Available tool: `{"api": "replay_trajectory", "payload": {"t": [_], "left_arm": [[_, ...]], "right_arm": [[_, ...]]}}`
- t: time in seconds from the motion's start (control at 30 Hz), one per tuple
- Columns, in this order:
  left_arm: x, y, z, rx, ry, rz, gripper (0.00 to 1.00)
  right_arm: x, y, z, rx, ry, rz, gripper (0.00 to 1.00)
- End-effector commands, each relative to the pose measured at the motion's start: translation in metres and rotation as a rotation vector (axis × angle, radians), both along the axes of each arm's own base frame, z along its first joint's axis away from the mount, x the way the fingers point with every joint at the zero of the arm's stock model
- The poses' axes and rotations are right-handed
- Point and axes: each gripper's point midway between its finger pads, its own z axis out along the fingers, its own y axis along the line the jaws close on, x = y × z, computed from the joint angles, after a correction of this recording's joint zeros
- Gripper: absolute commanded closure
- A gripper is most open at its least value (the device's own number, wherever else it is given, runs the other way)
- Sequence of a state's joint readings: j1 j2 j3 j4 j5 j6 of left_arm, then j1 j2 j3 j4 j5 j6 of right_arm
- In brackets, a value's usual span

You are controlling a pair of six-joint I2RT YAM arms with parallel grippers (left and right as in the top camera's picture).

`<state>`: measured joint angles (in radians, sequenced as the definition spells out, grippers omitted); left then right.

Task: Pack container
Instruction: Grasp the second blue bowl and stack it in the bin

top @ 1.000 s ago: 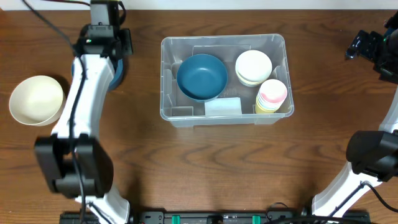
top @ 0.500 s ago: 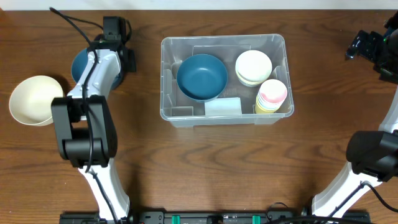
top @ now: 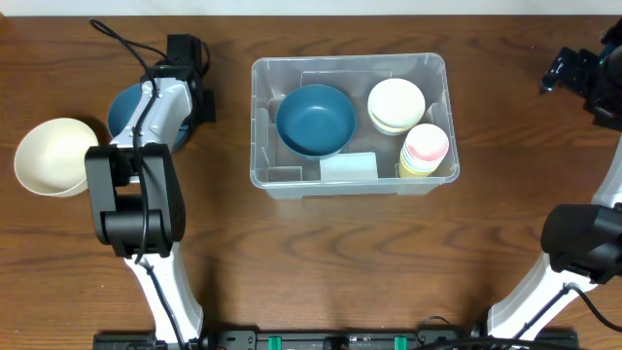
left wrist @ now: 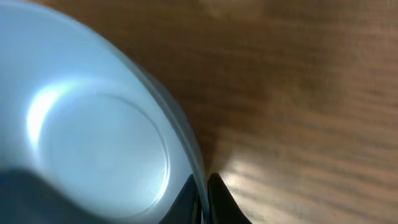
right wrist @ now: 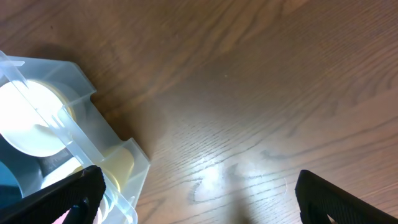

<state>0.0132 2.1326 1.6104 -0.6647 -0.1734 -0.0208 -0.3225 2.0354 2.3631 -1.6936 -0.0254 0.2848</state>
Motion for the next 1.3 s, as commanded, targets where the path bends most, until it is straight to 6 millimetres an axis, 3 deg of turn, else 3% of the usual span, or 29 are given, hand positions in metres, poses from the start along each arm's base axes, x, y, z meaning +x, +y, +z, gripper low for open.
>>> {"api": "replay_trajectory", "payload": {"t": [0.0,0.2,0.37,0.53,0.73,0.9,1.03,1.27], "left_arm": [[-0.004,-0.008,0.035,-0.029,-0.064,0.046,0.94],[-0.014,-0.024,0.131,-0.074,-0.257,0.072,0.94],[-0.042,-0.074,0.209,-0.213,-0.398,-0.06,0.94],[-0.072,-0.146,0.246,-0.313,-0.442,-0.312,0.94],[-0.109,-0.237,0.238,-0.285,-0.374,-0.693,0.94],[-0.13,-0.286,0.217,-0.237,-0.314,-0.91,0.94],[-0.134,-0.305,0.193,-0.22,-0.251,-0.968,0.94],[-0.126,-0.314,0.138,-0.187,-0.114,-0.991,0.94]], "right_arm": [[-0.003,-0.002,0.014,-0.02,-0.038,-0.018,0.01],[-0.003,-0.002,0.014,-0.02,-0.038,-0.018,0.01],[-0.003,-0.002,0.014,-0.02,-0.038,-0.018,0.01],[-0.003,-0.002,0.014,-0.02,-0.038,-0.018,0.01],[-0.003,-0.002,0.014,-0.02,-0.038,-0.018,0.01],[-0.003,-0.002,0.014,-0.02,-0.038,-0.018,0.01],[-0.003,-0.002,0.014,-0.02,-0.038,-0.018,0.01],[-0.003,-0.002,0.014,-0.02,-0.038,-0.018,0.01]]}}
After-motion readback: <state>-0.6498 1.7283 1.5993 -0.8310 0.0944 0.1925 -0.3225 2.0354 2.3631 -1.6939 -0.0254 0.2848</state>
